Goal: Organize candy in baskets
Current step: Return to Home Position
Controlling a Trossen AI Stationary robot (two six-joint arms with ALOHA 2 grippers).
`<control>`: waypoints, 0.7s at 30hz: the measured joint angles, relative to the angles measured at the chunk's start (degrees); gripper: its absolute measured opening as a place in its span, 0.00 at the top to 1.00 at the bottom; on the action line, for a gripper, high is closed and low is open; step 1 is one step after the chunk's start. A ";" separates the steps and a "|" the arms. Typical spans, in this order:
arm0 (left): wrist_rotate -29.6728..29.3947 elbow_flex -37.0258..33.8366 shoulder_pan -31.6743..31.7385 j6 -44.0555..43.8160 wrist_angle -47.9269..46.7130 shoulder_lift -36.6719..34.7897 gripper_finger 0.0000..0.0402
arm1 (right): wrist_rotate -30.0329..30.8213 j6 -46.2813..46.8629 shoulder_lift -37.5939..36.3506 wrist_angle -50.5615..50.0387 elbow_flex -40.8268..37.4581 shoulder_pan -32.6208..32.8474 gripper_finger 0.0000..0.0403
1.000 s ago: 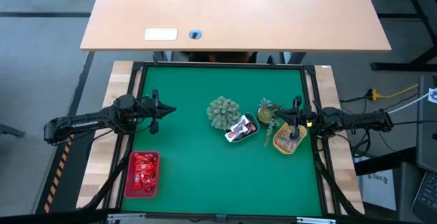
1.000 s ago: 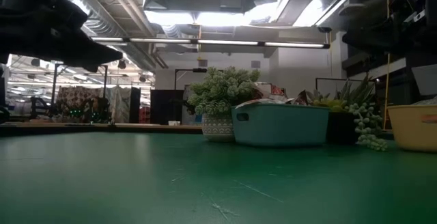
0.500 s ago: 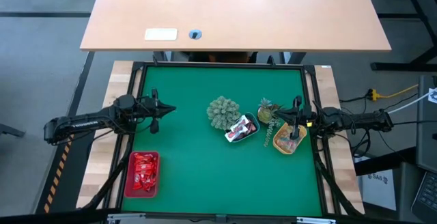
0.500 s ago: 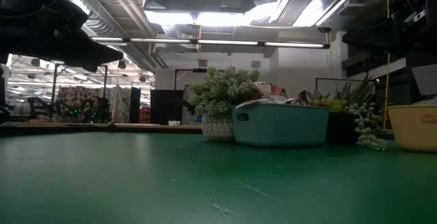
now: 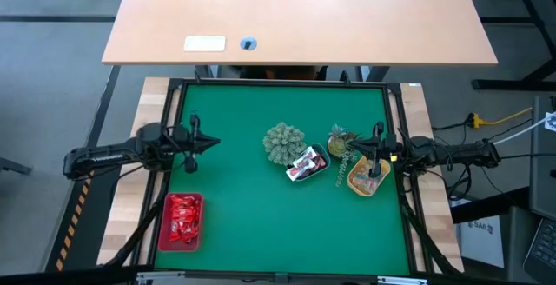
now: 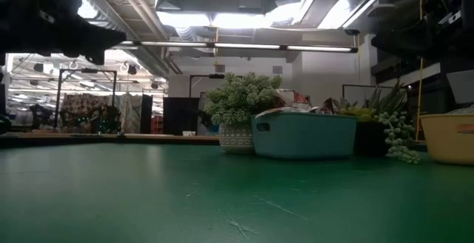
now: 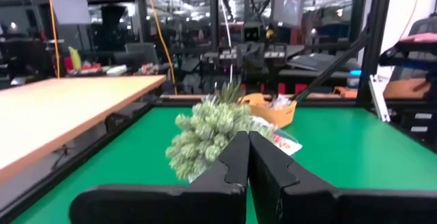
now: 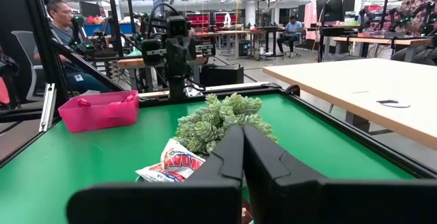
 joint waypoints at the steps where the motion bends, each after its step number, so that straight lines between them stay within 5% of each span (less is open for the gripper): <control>1: 0.00 0.00 -0.19 0.00 0.06 -0.53 1.00 | -0.02 0.00 0.00 0.00 0.00 0.00 0.99; 21: 0.00 0.00 -0.27 0.00 0.34 -2.32 1.00 | -0.02 0.00 0.00 0.00 0.00 0.00 0.99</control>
